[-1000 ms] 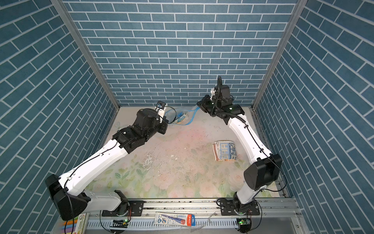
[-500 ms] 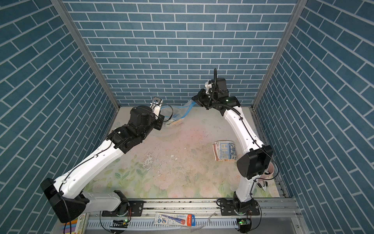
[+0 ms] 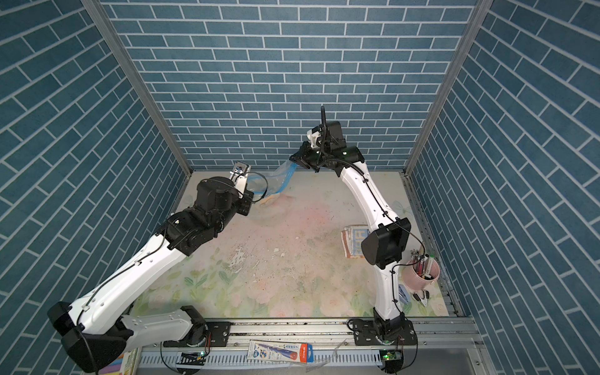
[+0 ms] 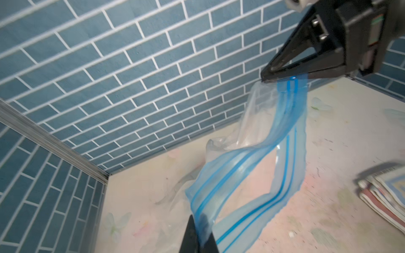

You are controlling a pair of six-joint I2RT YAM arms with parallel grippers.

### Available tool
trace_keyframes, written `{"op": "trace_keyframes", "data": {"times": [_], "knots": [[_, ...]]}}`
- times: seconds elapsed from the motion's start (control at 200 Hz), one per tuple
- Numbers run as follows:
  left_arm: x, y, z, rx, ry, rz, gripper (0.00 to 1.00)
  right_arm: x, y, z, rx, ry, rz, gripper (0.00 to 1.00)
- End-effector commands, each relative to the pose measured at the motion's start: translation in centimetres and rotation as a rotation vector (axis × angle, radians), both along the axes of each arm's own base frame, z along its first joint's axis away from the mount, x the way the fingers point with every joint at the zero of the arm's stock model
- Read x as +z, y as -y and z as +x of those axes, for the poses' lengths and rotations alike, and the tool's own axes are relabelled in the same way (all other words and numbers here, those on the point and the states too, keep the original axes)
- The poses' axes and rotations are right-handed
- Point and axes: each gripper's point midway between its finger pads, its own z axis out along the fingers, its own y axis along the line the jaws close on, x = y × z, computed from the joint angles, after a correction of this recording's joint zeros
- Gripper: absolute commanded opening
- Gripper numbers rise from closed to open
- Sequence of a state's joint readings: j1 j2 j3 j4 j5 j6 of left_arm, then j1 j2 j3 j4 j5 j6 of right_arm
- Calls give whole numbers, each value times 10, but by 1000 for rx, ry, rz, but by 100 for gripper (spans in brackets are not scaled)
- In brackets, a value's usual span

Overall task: Place the folded towel into the vacuum bag
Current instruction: Adjust the vacuum bag at the center of the board.

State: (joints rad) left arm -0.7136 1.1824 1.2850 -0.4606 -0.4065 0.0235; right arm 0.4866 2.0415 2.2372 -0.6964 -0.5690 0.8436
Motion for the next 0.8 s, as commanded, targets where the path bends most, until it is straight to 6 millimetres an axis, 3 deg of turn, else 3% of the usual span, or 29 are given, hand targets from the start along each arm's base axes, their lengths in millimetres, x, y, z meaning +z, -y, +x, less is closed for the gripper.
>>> {"op": "trace_keyframes", "data": {"times": [0.0, 0.18, 0.35, 0.55, 0.795], "knots": [[-53, 30, -25, -85, -159, -57, 0, -43, 29, -9, -71, -33, -159, 0], [-118, 81, -63, -231, -340, -123, 0, -98, 85, -17, -262, -114, -236, 0], [-154, 117, -84, -346, -409, -88, 0, -115, 121, -23, -368, -146, -261, 0], [-193, 130, -83, -362, -436, -67, 0, -121, 143, -32, -436, -121, -302, 0], [-226, 132, -65, -301, -431, 2, 0, -153, 170, -37, -514, -159, -364, 0]]}}
